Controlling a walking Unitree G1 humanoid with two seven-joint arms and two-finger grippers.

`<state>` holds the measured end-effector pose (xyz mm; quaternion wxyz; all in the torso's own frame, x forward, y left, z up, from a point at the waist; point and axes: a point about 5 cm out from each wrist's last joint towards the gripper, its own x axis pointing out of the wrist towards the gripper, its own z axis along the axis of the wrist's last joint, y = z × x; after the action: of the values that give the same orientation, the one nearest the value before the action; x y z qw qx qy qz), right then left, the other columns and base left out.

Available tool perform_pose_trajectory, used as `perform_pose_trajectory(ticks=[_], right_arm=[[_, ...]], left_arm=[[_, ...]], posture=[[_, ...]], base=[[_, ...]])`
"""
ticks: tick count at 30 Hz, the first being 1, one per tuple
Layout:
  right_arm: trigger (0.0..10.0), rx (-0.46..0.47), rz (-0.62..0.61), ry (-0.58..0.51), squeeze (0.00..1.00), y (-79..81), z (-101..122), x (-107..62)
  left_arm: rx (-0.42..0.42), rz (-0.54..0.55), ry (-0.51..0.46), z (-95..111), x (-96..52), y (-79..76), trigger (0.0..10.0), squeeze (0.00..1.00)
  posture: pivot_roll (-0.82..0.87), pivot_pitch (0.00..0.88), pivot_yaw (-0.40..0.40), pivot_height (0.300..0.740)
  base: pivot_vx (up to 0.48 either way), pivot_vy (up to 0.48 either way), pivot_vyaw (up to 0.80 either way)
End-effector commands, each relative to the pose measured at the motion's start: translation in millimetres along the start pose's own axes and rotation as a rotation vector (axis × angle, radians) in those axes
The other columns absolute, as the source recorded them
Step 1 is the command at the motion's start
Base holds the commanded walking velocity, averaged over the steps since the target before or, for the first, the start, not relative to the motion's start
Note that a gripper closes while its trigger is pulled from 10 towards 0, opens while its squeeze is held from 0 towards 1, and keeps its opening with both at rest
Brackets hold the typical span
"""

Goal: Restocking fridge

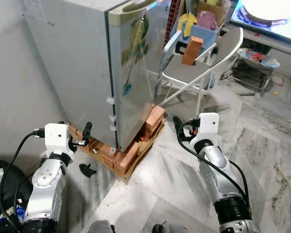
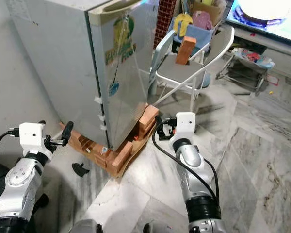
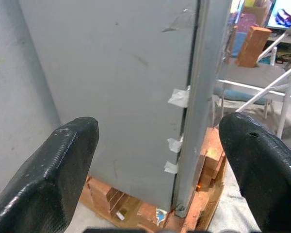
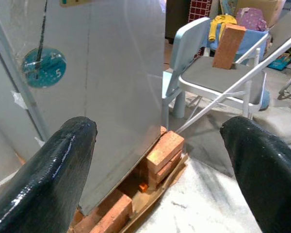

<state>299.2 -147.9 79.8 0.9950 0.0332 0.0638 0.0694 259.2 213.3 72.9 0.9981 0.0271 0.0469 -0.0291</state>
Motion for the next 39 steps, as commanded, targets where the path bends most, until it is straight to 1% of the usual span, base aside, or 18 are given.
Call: perform_pose_trajectory(ticks=[1, 3, 10, 15, 17, 25, 37, 39], right_arm=[[10.0, -0.007, -0.014, -0.018, 0.00, -6.0, 5.6, -0.6], [10.0, -0.007, -0.014, -0.018, 0.00, -6.0, 5.5, -0.6], [10.0, -0.005, -0.011, -0.016, 0.00, -4.6, 4.8, 0.0], [10.0, -0.004, -0.011, -0.013, 0.00, -4.3, 4.5, 0.6], [10.0, -0.004, -0.012, -0.013, 0.00, -4.6, 4.6, 0.6], [10.0, -0.005, -0.016, -0.012, 0.00, -4.7, 4.5, 0.3], [10.0, -0.005, -0.018, -0.008, 0.00, -5.1, 4.5, -0.8], [10.0, -0.007, -0.017, -0.008, 0.00, -4.6, 4.3, -1.5]], left_arm=[[0.001, -0.027, -0.025, 5.7, 2.9, -6.0, 10.0, 0.00], [-0.002, -0.030, -0.026, 5.8, 2.6, -6.5, 10.0, 0.00], [-0.018, -0.037, -0.029, 6.2, 2.3, -5.5, 10.0, 0.00], [-0.031, -0.029, -0.016, 5.0, 2.3, -4.9, 10.0, 0.00], [-0.031, -0.031, -0.025, 6.4, 2.2, -5.9, 10.0, 0.00], [-0.033, -0.043, -0.033, 7.4, 2.3, -7.1, 10.0, 0.00], [-0.035, -0.045, -0.025, 8.6, 1.5, -6.0, 10.0, 0.00], [-0.039, -0.045, -0.023, 7.5, 2.3, -3.1, 10.0, 0.00]], posture=[[0.12, 0.000, -0.053, 0.740], [0.12, 0.000, -0.052, 0.740], [0.13, 0.000, -0.054, 0.740], [0.13, 0.000, -0.053, 0.740], [0.13, 0.000, -0.053, 0.740], [0.12, 0.000, -0.051, 0.740], [0.12, 0.000, -0.047, 0.740], [0.12, 0.000, -0.047, 0.740]], base=[[0.416, 0.000, -0.80], [0.428, 0.000, -0.59], [0.442, 0.000, 0.00], [0.311, 0.358, 0.00], [0.000, 0.401, 0.00], [0.000, 0.000, 0.00], [0.000, 0.000, -0.78], [0.000, 0.000, -0.80]])
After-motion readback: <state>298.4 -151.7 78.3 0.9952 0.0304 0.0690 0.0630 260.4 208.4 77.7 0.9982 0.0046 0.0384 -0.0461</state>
